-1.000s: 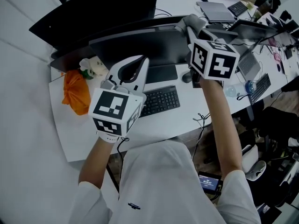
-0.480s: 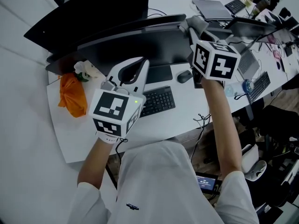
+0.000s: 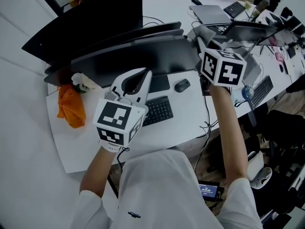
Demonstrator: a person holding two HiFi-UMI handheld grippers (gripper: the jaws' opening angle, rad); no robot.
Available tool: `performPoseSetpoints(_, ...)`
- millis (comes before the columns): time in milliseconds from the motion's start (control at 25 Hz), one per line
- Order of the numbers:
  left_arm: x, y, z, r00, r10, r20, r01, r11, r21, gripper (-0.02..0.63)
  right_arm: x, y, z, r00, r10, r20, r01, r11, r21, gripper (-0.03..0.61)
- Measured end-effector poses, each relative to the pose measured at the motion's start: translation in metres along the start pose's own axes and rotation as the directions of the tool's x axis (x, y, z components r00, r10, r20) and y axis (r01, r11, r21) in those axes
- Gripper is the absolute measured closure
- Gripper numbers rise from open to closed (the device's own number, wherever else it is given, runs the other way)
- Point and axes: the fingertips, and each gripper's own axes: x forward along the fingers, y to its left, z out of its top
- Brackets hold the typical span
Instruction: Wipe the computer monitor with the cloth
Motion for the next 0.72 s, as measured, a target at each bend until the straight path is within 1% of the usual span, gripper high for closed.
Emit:
performPoseSetpoints(240, 0.015, -0.013, 0.0, 1.0, -0.004, -0.009, 0.004, 1.0, 0.01, 0.595, 0.001, -0.022, 0.0, 1.0, 0.0, 0.005, 0.0, 1.0, 0.005, 0.552)
performPoseSetpoints(480, 0.028, -0.021, 0.003, 1.0, 0.001, -0.015, 0.0, 1.0, 0.014, 0.595, -0.002, -0.049, -0.002, 1.0, -0.021, 0.003, 0.021, 1.0, 0.01, 0.552)
performPoseSetpoints(720, 0.037, -0.03, 0.004, 1.0, -0.004, -0.019, 0.005, 1.0, 0.017, 0.595, -0.004, -0.069, -0.004, 1.0, -0.011, 0.002, 0.011, 1.0, -0.008, 0.552)
